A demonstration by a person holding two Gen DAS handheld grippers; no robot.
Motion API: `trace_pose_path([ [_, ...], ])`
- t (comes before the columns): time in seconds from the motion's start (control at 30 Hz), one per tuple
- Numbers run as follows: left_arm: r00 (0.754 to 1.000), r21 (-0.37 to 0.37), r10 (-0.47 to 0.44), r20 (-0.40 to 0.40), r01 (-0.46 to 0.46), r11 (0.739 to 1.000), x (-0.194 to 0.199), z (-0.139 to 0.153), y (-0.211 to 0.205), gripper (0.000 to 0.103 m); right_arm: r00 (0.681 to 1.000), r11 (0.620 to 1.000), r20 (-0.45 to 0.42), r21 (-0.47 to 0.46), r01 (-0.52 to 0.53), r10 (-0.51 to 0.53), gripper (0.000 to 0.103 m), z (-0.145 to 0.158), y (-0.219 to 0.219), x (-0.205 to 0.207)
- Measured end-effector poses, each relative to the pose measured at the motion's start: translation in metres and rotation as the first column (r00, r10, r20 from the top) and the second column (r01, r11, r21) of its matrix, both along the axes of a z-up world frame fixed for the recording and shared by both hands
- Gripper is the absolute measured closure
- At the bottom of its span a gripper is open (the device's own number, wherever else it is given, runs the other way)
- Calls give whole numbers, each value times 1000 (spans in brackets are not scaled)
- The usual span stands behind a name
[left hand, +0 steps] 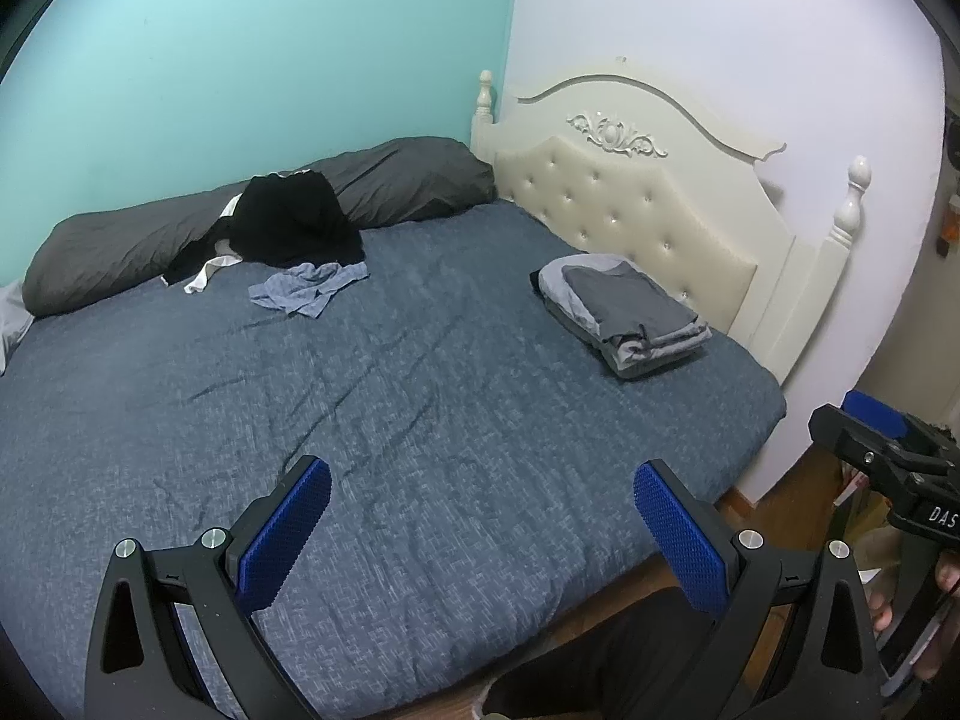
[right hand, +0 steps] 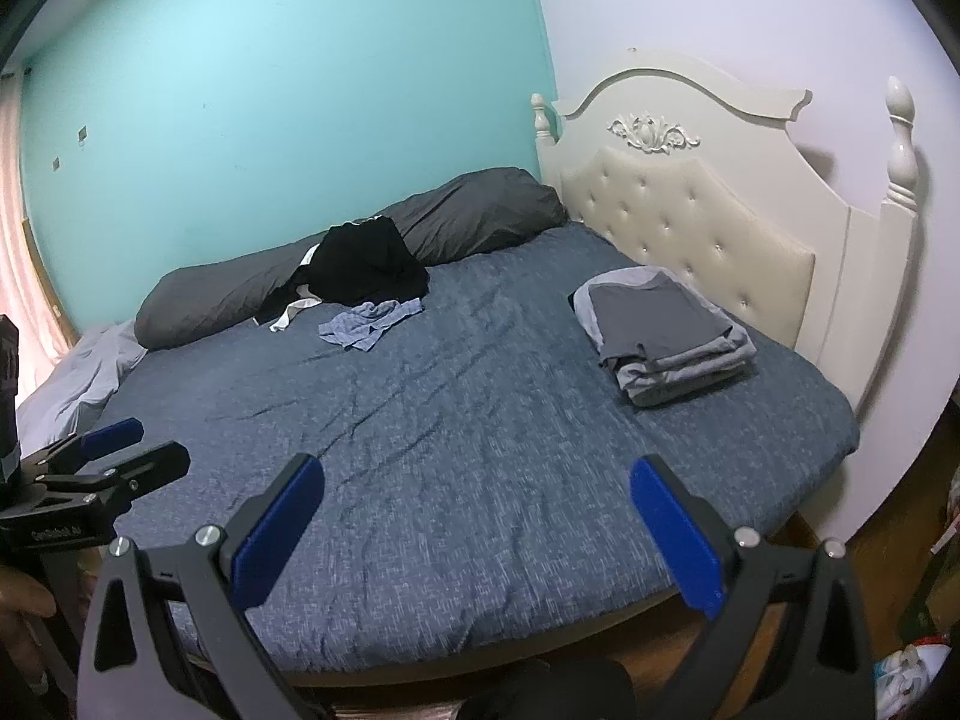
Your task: Fold clothes
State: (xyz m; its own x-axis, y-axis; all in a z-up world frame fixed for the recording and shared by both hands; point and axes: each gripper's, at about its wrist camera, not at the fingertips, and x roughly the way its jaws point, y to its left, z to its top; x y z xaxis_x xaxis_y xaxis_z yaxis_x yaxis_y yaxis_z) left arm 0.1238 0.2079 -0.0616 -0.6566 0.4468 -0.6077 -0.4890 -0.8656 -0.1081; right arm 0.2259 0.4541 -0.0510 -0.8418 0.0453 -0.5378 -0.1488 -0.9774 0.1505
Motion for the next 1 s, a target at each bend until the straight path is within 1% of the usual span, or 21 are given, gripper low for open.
trace_pose_path([
  [0.33, 1000, 2, -14, -3, 14, 1000, -1, 0, 3, 0, 1000, 1000, 1, -2, -1, 1, 0, -1, 1, 0],
  [1.0, 1000, 12, -6, 7, 5, 1000, -1, 0, 0, 0, 1000, 1000, -2, -5, -3, 3, 0, -2, 1, -2],
])
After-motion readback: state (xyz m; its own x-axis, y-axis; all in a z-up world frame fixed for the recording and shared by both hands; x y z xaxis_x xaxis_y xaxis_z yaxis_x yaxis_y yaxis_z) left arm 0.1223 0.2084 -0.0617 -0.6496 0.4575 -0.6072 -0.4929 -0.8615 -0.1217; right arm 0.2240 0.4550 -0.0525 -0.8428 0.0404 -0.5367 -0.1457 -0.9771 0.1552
